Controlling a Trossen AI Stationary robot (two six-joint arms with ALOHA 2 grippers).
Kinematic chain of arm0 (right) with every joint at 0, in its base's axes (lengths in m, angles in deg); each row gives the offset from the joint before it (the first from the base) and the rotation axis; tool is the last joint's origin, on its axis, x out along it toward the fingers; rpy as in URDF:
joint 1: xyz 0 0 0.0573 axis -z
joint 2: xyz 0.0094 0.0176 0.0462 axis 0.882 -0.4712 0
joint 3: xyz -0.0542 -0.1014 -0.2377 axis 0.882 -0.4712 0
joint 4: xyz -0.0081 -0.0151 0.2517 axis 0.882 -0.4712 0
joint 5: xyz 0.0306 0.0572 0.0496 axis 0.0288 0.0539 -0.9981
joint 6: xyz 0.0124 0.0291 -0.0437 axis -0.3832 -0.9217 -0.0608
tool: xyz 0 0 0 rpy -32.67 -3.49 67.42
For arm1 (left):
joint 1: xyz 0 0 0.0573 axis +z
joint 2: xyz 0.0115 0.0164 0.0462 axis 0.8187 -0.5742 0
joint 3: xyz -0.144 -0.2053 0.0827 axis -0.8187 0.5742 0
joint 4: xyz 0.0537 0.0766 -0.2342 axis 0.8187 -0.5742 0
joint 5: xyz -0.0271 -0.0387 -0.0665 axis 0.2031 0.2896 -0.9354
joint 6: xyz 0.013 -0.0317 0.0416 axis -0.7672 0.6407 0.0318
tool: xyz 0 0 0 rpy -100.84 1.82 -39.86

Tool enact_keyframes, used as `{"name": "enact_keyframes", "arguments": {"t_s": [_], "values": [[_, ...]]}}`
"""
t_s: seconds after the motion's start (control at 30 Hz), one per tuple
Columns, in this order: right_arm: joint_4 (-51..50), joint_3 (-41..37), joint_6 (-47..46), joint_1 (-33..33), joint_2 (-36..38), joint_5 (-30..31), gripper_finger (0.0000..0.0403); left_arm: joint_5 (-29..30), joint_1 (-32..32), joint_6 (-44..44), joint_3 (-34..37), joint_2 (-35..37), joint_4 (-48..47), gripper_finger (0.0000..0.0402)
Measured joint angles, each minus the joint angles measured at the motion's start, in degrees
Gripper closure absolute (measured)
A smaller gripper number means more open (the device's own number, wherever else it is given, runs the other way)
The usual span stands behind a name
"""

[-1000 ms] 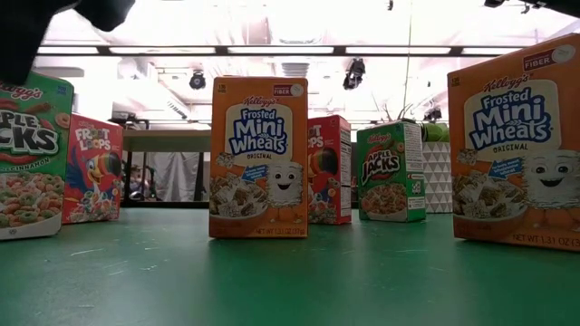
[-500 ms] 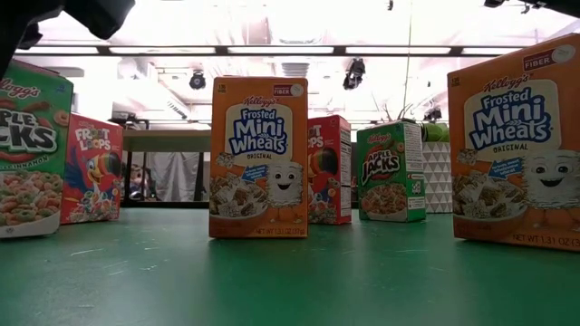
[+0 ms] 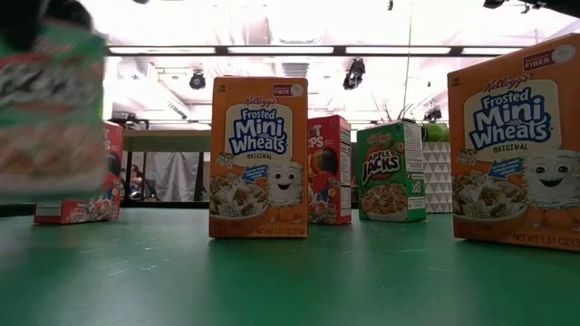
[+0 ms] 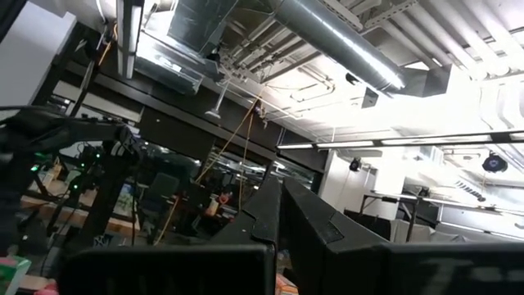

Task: Stack cereal on shelf
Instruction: Put the bottom right green cereal box on the shelf

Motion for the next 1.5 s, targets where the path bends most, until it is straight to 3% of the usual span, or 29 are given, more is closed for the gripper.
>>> {"name": "enact_keyframes", "arguments": {"t_s": [0.17, 0.43, 0.53, 0.87, 1.07, 1.27, 1.37, 1.5], "values": [[0.00, 0.00, -1.45, 0.00, 0.00, 0.00, 0.0394, 4.63, 3.53, -13.80, -8.54, -0.24, -4.48, 0.0262], [0.00, 0.00, -2.89, 0.00, 0.00, 0.00, 0.0394, 23.63, 9.36, -34.82, -25.46, -0.26, -22.74, 0.0262], [-0.03, 0.00, -2.91, 0.02, 0.00, 0.00, 0.0394, 28.87, 13.45, -42.60, -29.78, 0.18, -23.46, 0.0262], [-0.68, 0.00, -3.66, 0.01, 0.00, 0.00, 0.0394, 28.06, 35.82, -66.71, -39.06, 0.44, -23.85, 0.0262], [-1.31, 0.00, -4.02, 0.02, 0.00, 0.00, 0.0394, 23.54, 49.83, -79.42, -38.53, 0.55, -23.88, 0.0262], [-1.68, 0.00, -4.65, 0.00, 0.00, 0.00, 0.0394, 22.62, 61.22, -94.29, -36.27, -0.32, -23.86, 0.0262], [-1.69, 0.00, -5.32, 0.02, 0.00, 0.00, 0.0394, 21.12, 65.40, -97.59, -35.44, -1.31, -23.87, 0.0263], [-2.16, 0.00, -5.84, 0.00, 0.00, 0.00, 0.0394, 13.37, 68.75, -98.52, -34.91, -2.38, -23.85, 0.0268]]}}
